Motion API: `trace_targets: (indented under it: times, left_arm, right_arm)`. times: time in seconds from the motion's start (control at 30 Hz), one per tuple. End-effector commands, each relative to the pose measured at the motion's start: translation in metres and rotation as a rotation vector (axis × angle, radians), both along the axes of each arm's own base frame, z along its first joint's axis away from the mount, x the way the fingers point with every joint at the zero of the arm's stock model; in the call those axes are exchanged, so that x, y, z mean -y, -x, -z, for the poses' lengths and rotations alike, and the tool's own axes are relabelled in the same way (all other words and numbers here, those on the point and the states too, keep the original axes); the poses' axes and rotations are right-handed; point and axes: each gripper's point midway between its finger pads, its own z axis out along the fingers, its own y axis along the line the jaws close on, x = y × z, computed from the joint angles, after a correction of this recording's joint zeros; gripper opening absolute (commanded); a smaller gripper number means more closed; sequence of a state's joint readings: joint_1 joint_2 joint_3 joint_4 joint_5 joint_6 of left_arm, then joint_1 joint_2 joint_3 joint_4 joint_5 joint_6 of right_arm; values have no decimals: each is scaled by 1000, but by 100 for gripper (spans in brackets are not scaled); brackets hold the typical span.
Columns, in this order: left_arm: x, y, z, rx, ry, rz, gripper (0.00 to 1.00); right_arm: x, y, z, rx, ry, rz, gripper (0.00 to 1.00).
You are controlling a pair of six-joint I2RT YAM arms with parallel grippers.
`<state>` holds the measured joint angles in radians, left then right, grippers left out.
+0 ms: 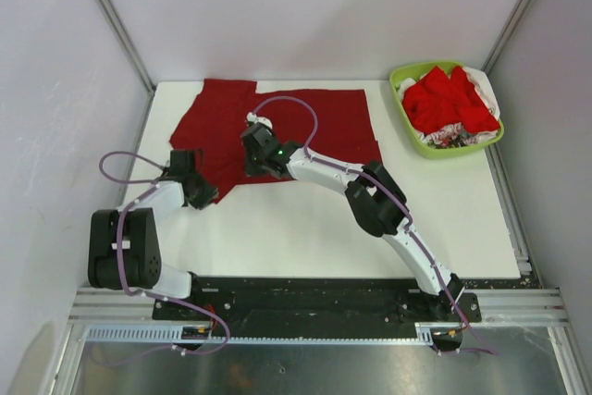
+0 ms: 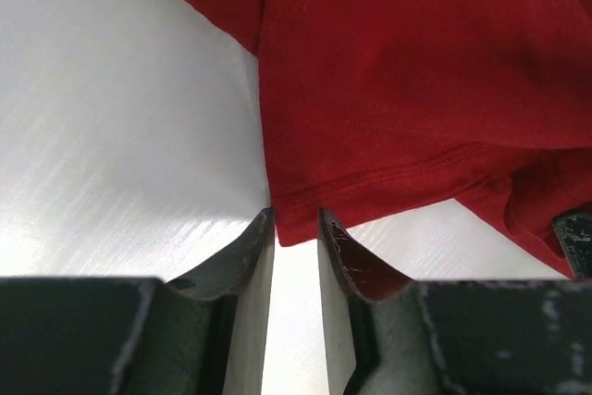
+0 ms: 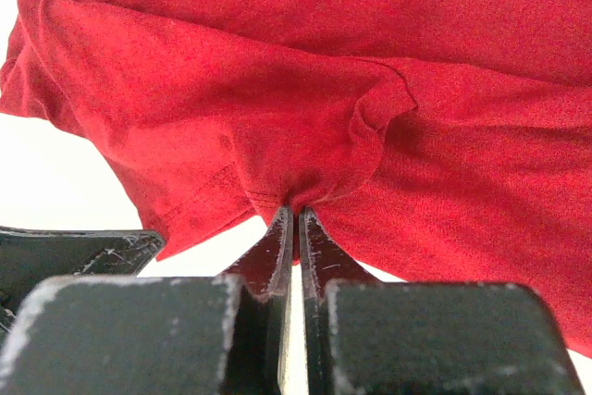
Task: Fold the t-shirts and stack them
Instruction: Fold the flattened tshirt in 1/3 of the way
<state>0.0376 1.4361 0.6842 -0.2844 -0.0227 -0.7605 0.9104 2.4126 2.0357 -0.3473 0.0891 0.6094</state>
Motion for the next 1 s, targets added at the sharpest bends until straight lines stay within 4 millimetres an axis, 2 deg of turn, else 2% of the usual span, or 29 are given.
trace_targets:
  times: [0.0,0.13,0.23,0.3,0.37,0.6,0.8,0.97]
  left_arm:
    - [3,-4,3,8,-12,-18,29]
    - [-1,-1,7,-3,-30,-39,24]
    - [-4,-1,7,-4,-45,-51,14]
    - [-6,-5,1,17,-57,-56,5]
    - [-9,-11,-10,49,-72,-53,1]
    - [-12,-44,-53,158,-108,-16,0]
    - [-13,-66,-70,199,-119,-3,0]
    - [-16,-88,-75,206,-138,0,0]
  right_arm:
    - [-1,-3,2,-1,-8,7,0]
    - [-1,-5,0,2,-10,10,0]
    - [-2,-6,-3,6,-13,10,0]
    - [-1,-7,-5,11,-14,10,0]
    - [-2,-9,-6,17,-13,7,0]
    - [-2,-29,-18,65,-20,8,0]
    - [0,-51,-21,115,-20,8,0]
    - [1,-67,-22,164,-31,2,0]
